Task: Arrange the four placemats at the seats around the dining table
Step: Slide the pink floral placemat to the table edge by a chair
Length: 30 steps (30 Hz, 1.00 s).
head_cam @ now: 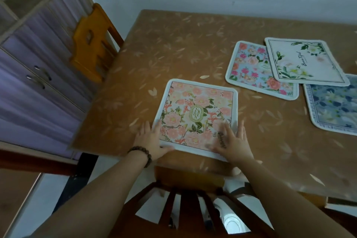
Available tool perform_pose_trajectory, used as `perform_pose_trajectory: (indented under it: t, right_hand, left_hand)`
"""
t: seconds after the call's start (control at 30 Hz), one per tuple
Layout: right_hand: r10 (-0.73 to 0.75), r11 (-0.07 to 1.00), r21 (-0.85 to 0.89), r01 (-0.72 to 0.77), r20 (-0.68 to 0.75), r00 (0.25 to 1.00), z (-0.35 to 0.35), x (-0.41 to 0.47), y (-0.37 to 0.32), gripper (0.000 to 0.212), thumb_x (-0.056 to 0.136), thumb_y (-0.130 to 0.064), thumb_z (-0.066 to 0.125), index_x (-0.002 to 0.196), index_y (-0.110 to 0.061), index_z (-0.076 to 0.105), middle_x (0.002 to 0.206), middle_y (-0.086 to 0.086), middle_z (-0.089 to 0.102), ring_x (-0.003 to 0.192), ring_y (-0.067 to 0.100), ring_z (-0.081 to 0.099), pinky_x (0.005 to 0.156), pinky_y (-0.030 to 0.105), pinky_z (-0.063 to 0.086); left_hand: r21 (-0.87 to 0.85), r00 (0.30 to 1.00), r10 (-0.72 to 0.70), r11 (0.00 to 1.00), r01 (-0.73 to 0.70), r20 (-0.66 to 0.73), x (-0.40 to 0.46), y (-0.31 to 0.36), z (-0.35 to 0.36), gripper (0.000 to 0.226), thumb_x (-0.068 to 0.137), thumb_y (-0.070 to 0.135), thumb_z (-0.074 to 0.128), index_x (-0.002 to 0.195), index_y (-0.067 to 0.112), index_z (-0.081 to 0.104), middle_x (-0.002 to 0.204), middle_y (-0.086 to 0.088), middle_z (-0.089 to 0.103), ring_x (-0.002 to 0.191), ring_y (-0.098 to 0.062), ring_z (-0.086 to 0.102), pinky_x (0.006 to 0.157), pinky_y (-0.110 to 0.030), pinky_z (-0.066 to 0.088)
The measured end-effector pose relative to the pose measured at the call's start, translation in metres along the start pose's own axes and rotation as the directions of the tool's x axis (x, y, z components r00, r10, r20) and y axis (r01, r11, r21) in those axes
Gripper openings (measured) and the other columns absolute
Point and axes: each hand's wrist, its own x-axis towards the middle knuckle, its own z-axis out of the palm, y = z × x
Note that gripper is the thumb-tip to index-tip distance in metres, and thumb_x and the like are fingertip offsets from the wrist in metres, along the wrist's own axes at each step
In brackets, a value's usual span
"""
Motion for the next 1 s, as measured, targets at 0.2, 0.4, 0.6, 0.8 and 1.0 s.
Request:
perform_pose_trajectory:
  t: [0.2, 0.4, 0.6, 0.8, 1.0]
  right_hand:
    - [0.009, 1.000, 0.021, -0.009, 0.004, 1.000, 0.020, -0.020, -0.014, 0.115, 0.055, -0.080, 0.063, 0.146, -0.042, 0.005, 0.155, 0.013, -0.022, 0.142, 0.032, -0.018, 0.115, 0.046, 0.007]
    - [-0.004, 1.000, -0.014, 0.004, 0.002, 1.000, 0.019, -0.027, -0.005, 0.105, 0.062, -0.064, 0.072, 0.146, -0.038, 0.015, 0.156, 0.016, -0.016, 0.142, 0.034, -0.015, 0.115, 0.044, 0.008]
    - [-0.005, 1.000, -0.024, 0.006, 0.054, 0.999, 0.018, -0.047, 0.000, 0.107, 0.065, -0.064, 0.071, 0.148, -0.036, 0.009, 0.155, 0.015, -0.020, 0.141, 0.033, -0.020, 0.115, 0.047, 0.006]
    - [-0.003, 0.998, -0.062, 0.005, 0.029, 1.000, 0.024, -0.062, 0.005, 0.101, 0.068, -0.062, 0.070, 0.146, -0.040, 0.009, 0.156, 0.010, -0.020, 0.143, 0.030, -0.018, 0.111, 0.052, 0.021]
    - [-0.010, 0.989, -0.145, 0.008, -0.019, 1.000, 0.031, -0.069, 0.007, 0.096, 0.071, -0.064, 0.066, 0.146, -0.042, 0.009, 0.158, 0.010, -0.013, 0.144, 0.029, -0.013, 0.106, 0.051, 0.033]
  left_hand:
    - [-0.014, 0.995, 0.057, 0.998, -0.056, 0.078, -0.007, 0.003, 0.014, 0.127, 0.054, 0.085, 0.058, 0.147, 0.035, -0.013, 0.155, -0.016, -0.018, 0.142, -0.031, -0.019, 0.114, -0.048, 0.012]
    - [0.011, 0.996, 0.081, 0.997, -0.082, 0.047, -0.021, 0.003, 0.020, 0.119, 0.061, 0.079, 0.061, 0.148, 0.034, -0.005, 0.157, -0.014, -0.013, 0.143, -0.029, -0.014, 0.115, -0.045, 0.009]
    - [0.051, 0.997, 0.082, 0.995, -0.083, 0.007, -0.039, 0.009, 0.026, 0.107, 0.068, 0.072, 0.062, 0.149, 0.032, 0.006, 0.157, -0.017, 0.002, 0.144, -0.031, 0.000, 0.114, -0.043, 0.012]
    - [0.055, 0.993, 0.099, 0.994, -0.096, -0.068, -0.055, 0.007, 0.034, 0.091, 0.077, 0.057, 0.066, 0.148, 0.030, 0.017, 0.154, -0.021, 0.016, 0.142, -0.034, 0.012, 0.114, -0.042, 0.014]
    - [0.064, 0.991, 0.096, 0.994, -0.090, -0.098, -0.057, 0.008, 0.034, 0.079, 0.081, 0.052, 0.064, 0.145, 0.029, 0.025, 0.152, -0.020, 0.022, 0.141, -0.033, 0.018, 0.113, -0.043, 0.017]
